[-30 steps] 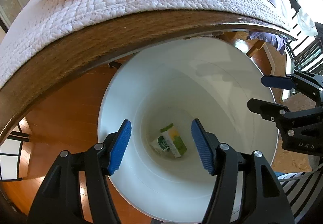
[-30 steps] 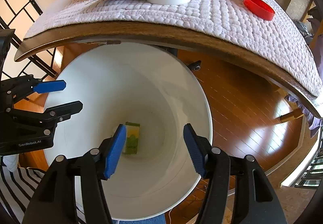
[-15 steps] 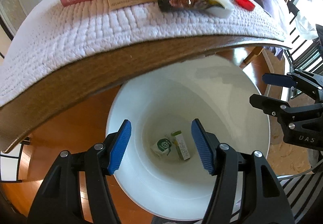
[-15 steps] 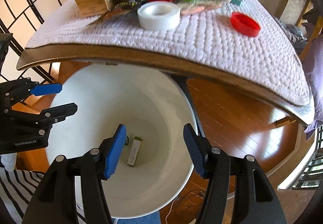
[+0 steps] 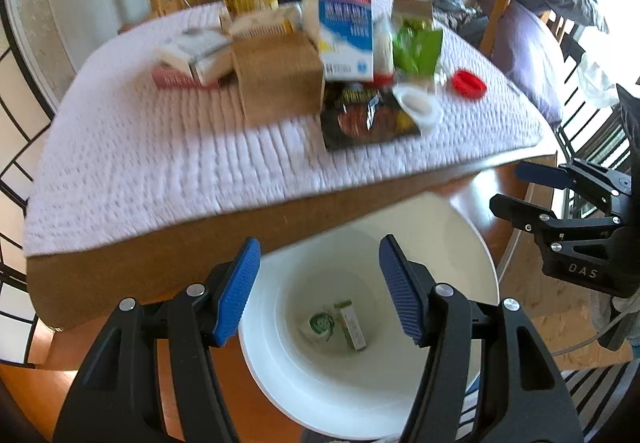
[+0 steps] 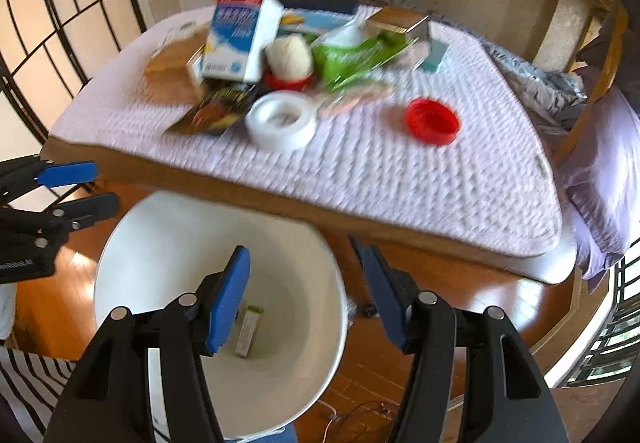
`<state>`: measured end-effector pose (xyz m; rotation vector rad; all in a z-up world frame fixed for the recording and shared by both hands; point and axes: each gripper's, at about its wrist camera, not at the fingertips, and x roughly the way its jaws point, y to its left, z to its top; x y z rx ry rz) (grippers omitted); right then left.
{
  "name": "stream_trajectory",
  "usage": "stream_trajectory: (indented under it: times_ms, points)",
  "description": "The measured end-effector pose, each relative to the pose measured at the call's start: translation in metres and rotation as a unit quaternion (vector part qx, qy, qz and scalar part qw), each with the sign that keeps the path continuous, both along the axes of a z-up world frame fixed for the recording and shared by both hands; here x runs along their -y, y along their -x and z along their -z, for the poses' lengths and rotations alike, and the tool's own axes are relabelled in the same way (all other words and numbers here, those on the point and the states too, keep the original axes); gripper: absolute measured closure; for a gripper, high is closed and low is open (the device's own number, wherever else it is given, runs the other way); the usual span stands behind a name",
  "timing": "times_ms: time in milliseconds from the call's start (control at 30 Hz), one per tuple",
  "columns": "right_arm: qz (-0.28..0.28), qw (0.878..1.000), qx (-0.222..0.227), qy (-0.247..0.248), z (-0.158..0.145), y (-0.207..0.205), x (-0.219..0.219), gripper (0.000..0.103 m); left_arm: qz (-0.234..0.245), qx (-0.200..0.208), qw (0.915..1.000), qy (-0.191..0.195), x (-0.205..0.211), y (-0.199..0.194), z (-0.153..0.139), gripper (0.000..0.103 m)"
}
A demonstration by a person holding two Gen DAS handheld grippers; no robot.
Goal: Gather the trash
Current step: 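Move both open tools back over the trash on the table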
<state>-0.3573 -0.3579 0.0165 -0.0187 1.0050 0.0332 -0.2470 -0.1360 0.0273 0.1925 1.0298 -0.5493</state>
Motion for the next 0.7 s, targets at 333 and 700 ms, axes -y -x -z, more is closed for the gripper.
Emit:
stream_trajectory:
  times_ms: [333,700]
  points:
    - [0.044,0.998,0.029,0.029,-0.014,-0.02,0.036,0.045,-0.026,0.031,0.9992,0.004,0.013,-0.029,-0.014,0.04]
    - [0.081,0.995,0.042,0.035,-0.007,-0.057,0.059,0.04,-0.049,0.041,0.9979,0.011,0.032,-0.064,-0.009,0.033]
